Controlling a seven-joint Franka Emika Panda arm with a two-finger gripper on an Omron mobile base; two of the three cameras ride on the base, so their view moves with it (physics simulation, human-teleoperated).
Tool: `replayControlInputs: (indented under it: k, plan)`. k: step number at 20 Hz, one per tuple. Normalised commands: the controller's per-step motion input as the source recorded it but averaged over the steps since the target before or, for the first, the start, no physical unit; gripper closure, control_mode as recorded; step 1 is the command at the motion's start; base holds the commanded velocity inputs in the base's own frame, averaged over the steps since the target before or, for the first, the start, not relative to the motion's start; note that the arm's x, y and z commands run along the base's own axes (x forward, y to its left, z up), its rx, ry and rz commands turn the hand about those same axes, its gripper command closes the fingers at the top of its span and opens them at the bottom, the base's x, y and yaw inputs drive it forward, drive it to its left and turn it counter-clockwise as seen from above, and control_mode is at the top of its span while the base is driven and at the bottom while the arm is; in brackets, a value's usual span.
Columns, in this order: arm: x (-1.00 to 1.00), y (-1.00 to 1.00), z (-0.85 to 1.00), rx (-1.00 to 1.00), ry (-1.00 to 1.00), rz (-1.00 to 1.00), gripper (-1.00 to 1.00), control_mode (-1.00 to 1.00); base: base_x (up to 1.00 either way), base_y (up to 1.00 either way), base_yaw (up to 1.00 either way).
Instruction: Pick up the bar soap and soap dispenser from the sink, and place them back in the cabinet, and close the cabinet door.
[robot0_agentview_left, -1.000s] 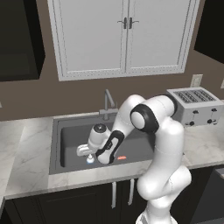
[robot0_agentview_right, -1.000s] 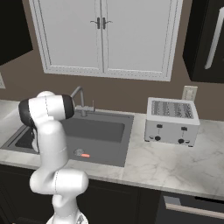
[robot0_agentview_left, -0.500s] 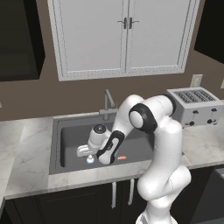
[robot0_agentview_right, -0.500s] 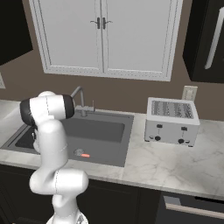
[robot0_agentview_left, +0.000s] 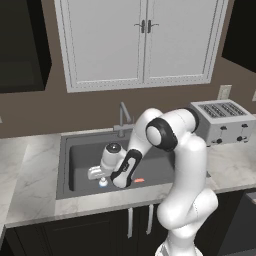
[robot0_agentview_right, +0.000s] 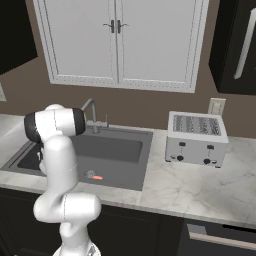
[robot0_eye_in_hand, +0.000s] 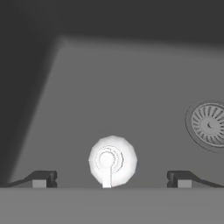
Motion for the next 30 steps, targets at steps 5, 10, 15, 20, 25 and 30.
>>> replayControlInputs:
  k: [5,10,15,20,25,30]
  plan:
    - [0.00,0.00,-0.08,0.00,0.00,0.00,-1.00,-1.00,0.00,0.00,0.00]
    - [0.01,0.01,-0.10,0.00,0.00,0.00,-1.00,-1.00,0.00,0.00,0.00]
    - [0.02,0.03,-0.10,0.00,0.00,0.00,-1.00,-1.00,0.00,0.00,0.00]
    - [0.01,0.06,-0.09,0.00,0.00,0.00,-1.00,-1.00,0.00,0.00,0.00]
    - [0.01,0.05,-0.09,0.00,0.00,0.00,-1.00,-1.00,0.00,0.00,0.00]
    - [0.00,0.04,-0.09,0.00,0.00,0.00,-1.00,-1.00,0.00,0.00,0.00]
